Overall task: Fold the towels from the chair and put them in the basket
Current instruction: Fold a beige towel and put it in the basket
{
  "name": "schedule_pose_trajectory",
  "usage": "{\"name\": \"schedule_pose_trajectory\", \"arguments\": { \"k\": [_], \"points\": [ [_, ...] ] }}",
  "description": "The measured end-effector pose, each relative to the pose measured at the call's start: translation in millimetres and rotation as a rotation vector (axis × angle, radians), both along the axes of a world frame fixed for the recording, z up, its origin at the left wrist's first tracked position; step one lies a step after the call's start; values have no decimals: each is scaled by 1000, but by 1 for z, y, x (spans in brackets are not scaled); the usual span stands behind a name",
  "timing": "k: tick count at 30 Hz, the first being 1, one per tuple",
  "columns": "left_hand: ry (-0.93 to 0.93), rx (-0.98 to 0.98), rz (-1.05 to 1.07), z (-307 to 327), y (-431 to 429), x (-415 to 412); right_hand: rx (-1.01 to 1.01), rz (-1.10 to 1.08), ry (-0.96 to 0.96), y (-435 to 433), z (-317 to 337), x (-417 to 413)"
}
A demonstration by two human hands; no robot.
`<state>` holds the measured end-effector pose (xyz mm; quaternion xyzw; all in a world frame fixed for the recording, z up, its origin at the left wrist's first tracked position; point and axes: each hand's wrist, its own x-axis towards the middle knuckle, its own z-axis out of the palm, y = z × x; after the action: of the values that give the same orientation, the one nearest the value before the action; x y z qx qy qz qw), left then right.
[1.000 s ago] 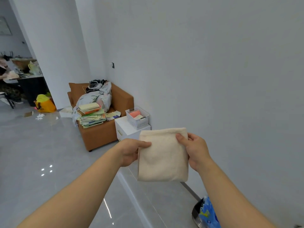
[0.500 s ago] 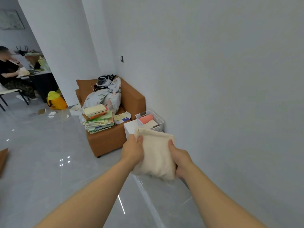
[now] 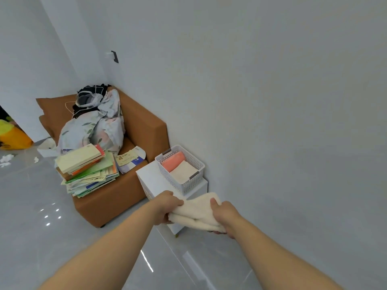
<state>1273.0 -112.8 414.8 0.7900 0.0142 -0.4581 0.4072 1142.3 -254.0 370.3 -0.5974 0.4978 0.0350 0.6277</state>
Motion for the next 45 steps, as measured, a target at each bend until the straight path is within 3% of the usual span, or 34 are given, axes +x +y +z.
{"name": "schedule_pose_trajectory", "arguments": {
  "k": [6, 13, 19, 23, 28, 33, 37, 41, 45],
  "points": [
    [44, 35, -101, -31, -70, 123, 94, -46, 28, -65, -24, 104],
    [281, 64, 49, -55, -129, 246, 300, 53, 74, -132, -40, 209],
    [304, 191, -95, -76, -164, 346, 480, 2, 161, -160, -57, 285],
    [320, 262, -304, -114, -189, 418, 520, -75, 192, -163, -82, 331],
    [138, 184, -785, -169, -222, 467, 186, -99, 191, -158, -130, 380],
    [-301, 30, -1293, -256, -231, 493, -33, 1, 308, -141, -195, 413],
    [-351, 6, -1314, -316, -228, 502, -191, 114, 522, -119, -237, 438],
    [-364, -68, -1346, -356, -218, 503, -175, 75, 687, -101, -267, 454],
    [-443, -6, -1432, -365, -218, 501, -216, 113, 806, -101, -270, 464]
  ]
}}
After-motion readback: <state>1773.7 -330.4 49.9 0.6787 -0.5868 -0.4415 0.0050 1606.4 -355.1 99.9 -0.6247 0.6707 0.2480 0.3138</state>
